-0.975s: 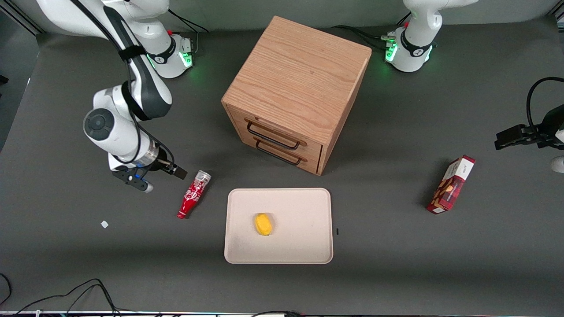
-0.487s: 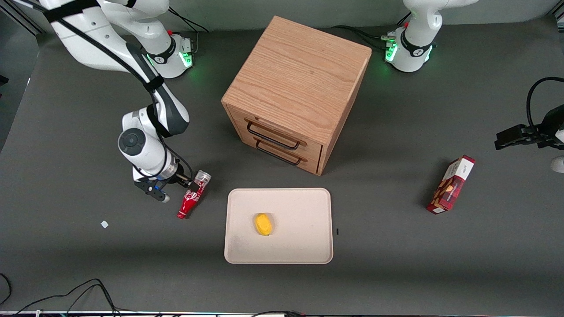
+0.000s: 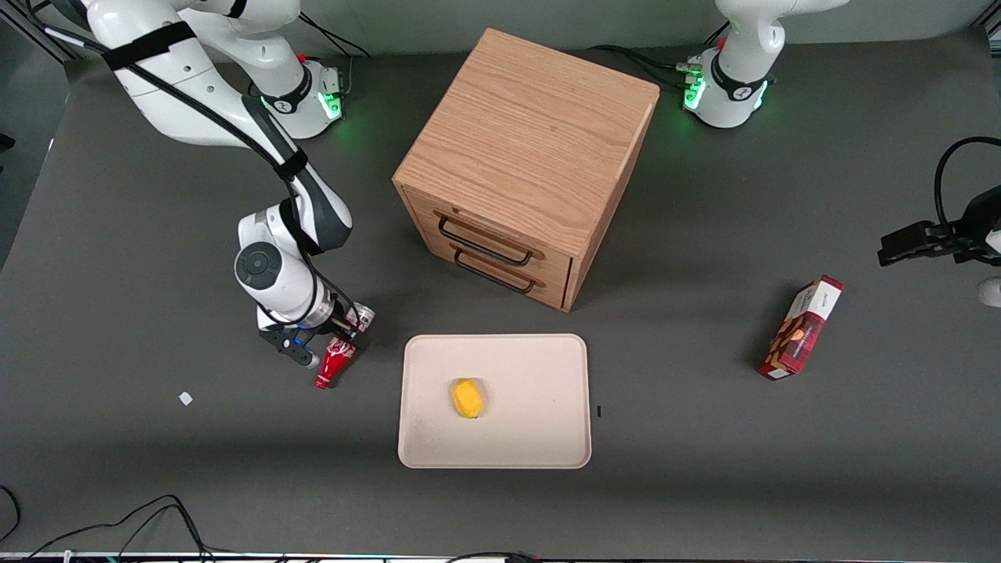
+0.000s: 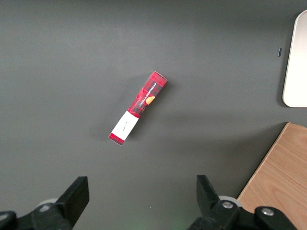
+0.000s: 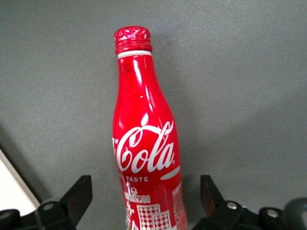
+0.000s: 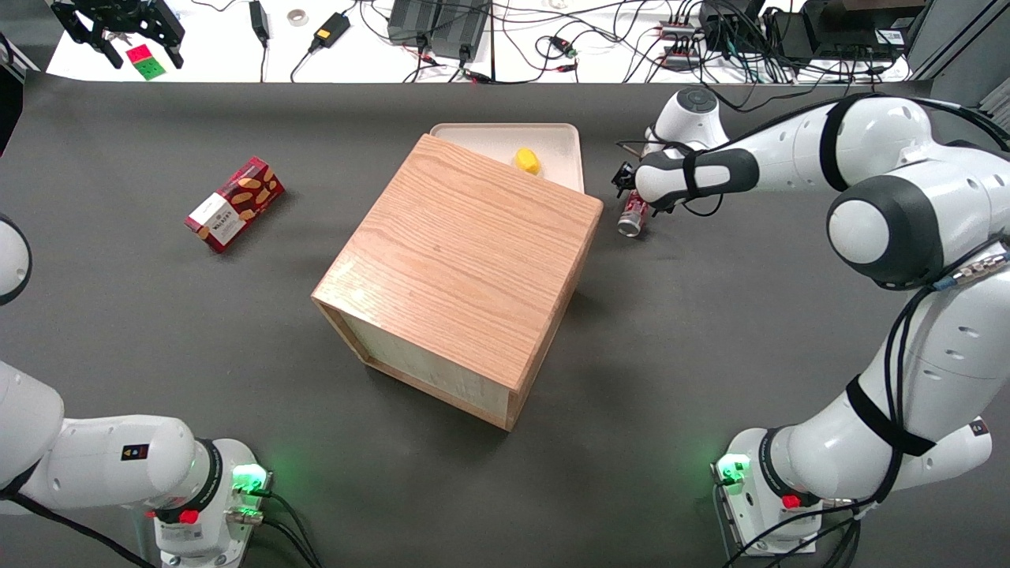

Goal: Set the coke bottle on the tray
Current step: 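Close the right gripper around the bottle's body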

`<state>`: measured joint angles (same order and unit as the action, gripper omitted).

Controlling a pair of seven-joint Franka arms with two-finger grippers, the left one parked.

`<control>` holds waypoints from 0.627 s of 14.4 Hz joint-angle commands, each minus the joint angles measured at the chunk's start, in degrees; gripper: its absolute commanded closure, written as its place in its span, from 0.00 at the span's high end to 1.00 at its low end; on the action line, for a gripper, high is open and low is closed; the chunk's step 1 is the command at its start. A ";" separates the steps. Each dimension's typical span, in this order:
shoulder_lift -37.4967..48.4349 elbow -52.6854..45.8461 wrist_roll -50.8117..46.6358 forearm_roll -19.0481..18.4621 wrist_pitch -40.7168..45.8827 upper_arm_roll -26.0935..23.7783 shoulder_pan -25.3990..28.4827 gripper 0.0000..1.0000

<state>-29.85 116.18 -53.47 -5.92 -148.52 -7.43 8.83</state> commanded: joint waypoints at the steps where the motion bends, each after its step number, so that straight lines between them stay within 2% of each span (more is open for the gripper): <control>1: -1.70 -1.22 -2.42 -3.04 -0.89 0.22 0.40 1.00; 9: -2.49 -1.22 -2.43 -3.49 -0.98 0.31 0.40 1.00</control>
<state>-31.08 116.00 -53.62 -7.09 -148.73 -7.41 8.83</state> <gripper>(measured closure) 0.000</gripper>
